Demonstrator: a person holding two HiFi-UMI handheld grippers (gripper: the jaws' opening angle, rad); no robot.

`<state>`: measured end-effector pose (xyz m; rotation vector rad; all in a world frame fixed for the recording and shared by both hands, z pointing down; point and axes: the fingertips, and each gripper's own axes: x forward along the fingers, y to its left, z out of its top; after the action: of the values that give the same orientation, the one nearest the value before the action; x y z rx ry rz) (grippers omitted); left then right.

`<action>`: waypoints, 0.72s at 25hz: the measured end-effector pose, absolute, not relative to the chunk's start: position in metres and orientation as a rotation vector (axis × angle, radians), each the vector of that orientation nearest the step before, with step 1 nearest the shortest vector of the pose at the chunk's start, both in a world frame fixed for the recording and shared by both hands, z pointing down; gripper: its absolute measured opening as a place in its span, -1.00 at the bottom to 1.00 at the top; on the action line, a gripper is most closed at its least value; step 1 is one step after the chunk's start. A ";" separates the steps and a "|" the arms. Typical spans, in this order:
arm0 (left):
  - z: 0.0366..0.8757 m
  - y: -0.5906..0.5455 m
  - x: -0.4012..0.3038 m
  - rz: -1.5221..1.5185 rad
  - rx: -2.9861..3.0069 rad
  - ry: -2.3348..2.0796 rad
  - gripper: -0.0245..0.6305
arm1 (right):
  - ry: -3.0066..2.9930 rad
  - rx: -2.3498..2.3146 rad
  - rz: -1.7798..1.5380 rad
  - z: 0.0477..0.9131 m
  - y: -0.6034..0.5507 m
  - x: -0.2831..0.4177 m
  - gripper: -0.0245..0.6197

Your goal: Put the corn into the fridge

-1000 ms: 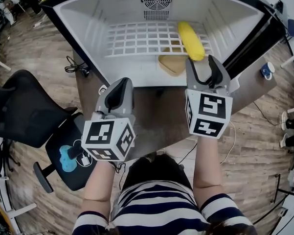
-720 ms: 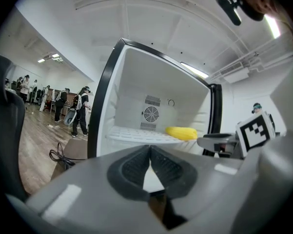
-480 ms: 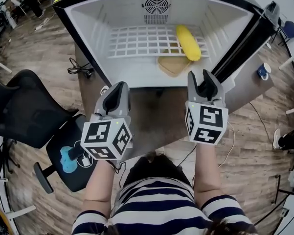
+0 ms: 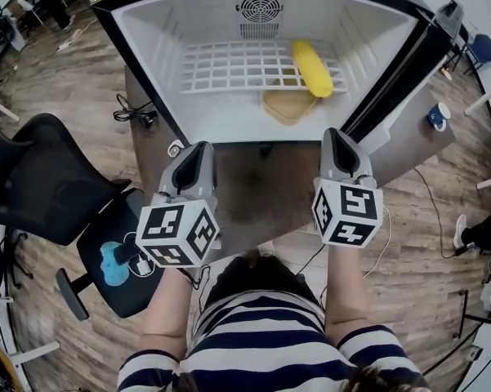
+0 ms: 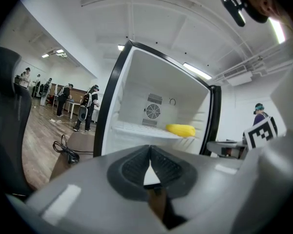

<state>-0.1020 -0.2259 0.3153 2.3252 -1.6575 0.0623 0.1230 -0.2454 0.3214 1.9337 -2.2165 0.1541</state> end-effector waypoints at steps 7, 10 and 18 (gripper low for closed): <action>0.316 -0.221 -0.105 0.071 2.316 -1.669 -0.93 | -2.283 1.896 0.160 0.316 -0.232 0.117 -0.95; 0.313 -0.221 -0.109 0.063 2.312 -1.682 -0.93 | -2.309 1.889 0.170 0.313 -0.228 0.115 -0.95; 0.304 -0.221 -0.112 0.065 2.333 -1.700 -0.93 | -2.337 1.868 0.176 0.311 -0.220 0.113 -0.95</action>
<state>-0.1116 -0.2213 0.3044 2.3334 -1.6998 0.0650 0.1132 -0.2200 0.3107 1.8681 -2.3373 0.1756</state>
